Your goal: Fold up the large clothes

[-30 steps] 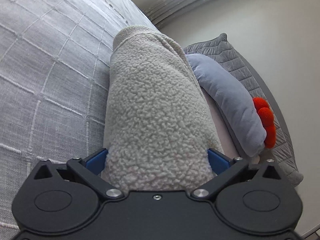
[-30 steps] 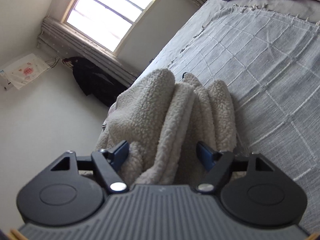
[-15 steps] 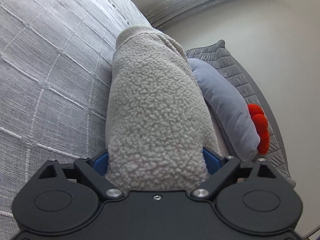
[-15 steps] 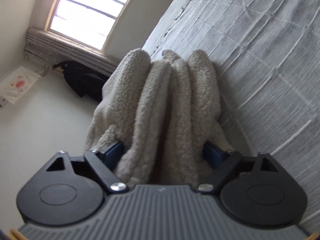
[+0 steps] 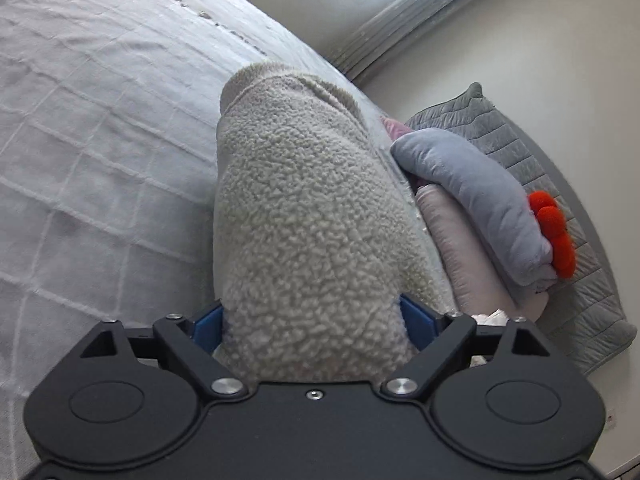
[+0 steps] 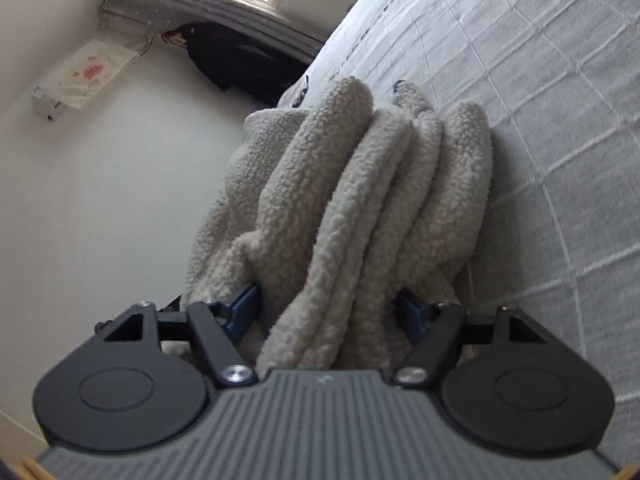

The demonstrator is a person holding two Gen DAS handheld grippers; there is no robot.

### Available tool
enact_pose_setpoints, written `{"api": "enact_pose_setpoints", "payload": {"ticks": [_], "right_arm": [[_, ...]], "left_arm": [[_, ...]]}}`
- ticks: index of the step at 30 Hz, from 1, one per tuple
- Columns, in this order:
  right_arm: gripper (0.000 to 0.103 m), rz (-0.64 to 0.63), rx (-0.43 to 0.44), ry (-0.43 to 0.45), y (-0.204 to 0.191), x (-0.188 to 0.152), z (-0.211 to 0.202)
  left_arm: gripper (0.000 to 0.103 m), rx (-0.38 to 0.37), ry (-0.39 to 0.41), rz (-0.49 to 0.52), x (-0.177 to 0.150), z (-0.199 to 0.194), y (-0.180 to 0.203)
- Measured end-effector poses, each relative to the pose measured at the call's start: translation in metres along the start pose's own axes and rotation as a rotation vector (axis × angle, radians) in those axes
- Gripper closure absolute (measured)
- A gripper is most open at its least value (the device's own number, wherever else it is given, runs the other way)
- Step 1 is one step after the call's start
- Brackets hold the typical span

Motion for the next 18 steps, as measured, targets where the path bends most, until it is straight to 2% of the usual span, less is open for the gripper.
{"api": "enact_pose_setpoints", "payload": {"ticks": [1,2,3,5,7,10,12,14,16,18], "right_arm": [[0.019,-0.024,-0.039,0.005,0.000,-0.006,0.001],[0.015,-0.050,-0.081,0.019,-0.001,-0.008,-0.001],[0.015,-0.072,-0.109,0.032,-0.002,-0.009,-0.003],[0.015,-0.086,-0.141,0.069,-0.010,-0.001,-0.014],[0.015,-0.128,-0.140,0.131,-0.028,0.004,-0.032],[0.014,-0.181,-0.106,0.182,-0.059,0.020,-0.047],[0.014,-0.189,-0.048,0.163,-0.074,0.026,-0.041],[0.016,-0.165,-0.007,0.109,-0.080,0.029,-0.017],[0.020,-0.160,-0.065,0.055,-0.079,0.030,0.017],[0.028,-0.156,-0.141,0.008,-0.069,0.029,0.045]], "left_arm": [[0.010,0.038,0.011,0.043,-0.010,0.000,-0.007],[0.006,0.054,0.063,0.078,-0.016,-0.003,-0.013],[0.005,0.045,0.124,0.086,-0.018,-0.007,-0.018],[0.005,0.043,0.169,0.045,-0.015,-0.014,-0.023],[0.006,0.055,0.231,0.077,-0.007,-0.023,-0.018],[0.006,0.087,0.337,0.206,0.010,-0.032,-0.006],[0.007,0.083,0.360,0.250,0.017,-0.028,-0.001],[0.009,0.060,0.378,0.271,0.023,-0.021,0.001],[0.010,0.055,0.396,0.289,0.026,-0.014,0.001],[0.019,0.058,0.401,0.311,0.030,-0.006,0.002]]}}
Point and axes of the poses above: each gripper's, at about its wrist camera, not at the fingertips, and z roughly the way its jaws point, y to its right, x to its top, the point moved 4 cm from there along z, roughly the way its jaws point, and after that the axes turned 10 degrees about y, right-handed, at the moved point
